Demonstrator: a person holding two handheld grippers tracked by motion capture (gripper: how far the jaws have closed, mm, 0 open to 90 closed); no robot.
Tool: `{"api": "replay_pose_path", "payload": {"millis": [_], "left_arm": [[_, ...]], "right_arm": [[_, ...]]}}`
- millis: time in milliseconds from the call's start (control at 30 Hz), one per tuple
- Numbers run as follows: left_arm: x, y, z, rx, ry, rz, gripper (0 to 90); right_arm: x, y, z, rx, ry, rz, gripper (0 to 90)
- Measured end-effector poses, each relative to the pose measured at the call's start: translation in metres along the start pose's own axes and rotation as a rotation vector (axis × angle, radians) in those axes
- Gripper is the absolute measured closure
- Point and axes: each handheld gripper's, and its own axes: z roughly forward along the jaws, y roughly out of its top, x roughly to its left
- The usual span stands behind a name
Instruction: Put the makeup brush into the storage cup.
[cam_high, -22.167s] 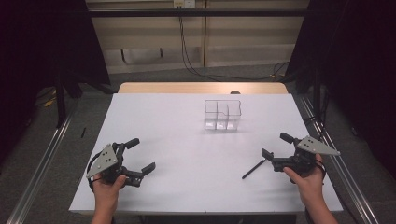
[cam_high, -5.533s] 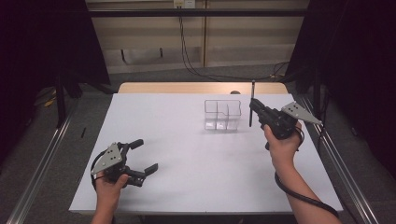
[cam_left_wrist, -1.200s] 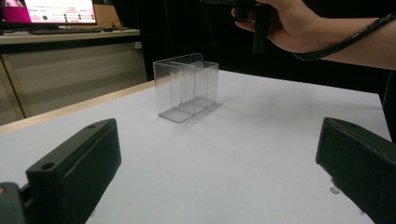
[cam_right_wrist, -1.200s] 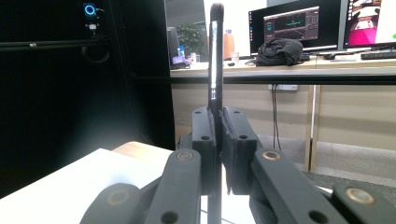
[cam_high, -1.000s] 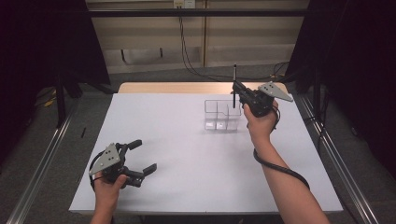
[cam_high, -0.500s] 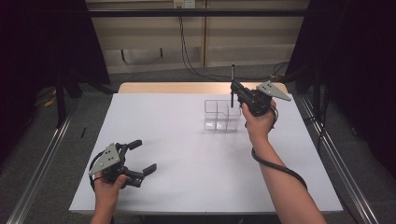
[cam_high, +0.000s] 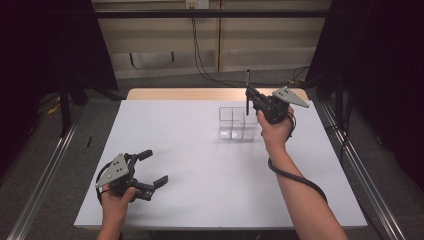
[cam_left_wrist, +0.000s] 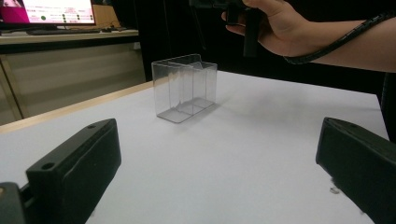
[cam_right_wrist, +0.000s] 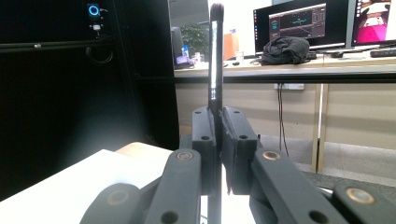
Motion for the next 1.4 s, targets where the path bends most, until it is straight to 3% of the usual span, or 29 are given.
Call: {"api": "replay_pose_path", "payload": {"millis": [433, 1400], "left_arm": [[0.001, 0.0, -0.001, -0.003, 0.004, 0.0, 0.0], [0.001, 0.001, -0.002, -0.008, 0.007, 0.0, 0.0]], "right_arm": [[0.004, -0.006, 0.007, 0.022, 0.012, -0.023, 84.3], [0.002, -0.013, 0.017, 0.037, 0.005, -0.021, 84.3]]}}
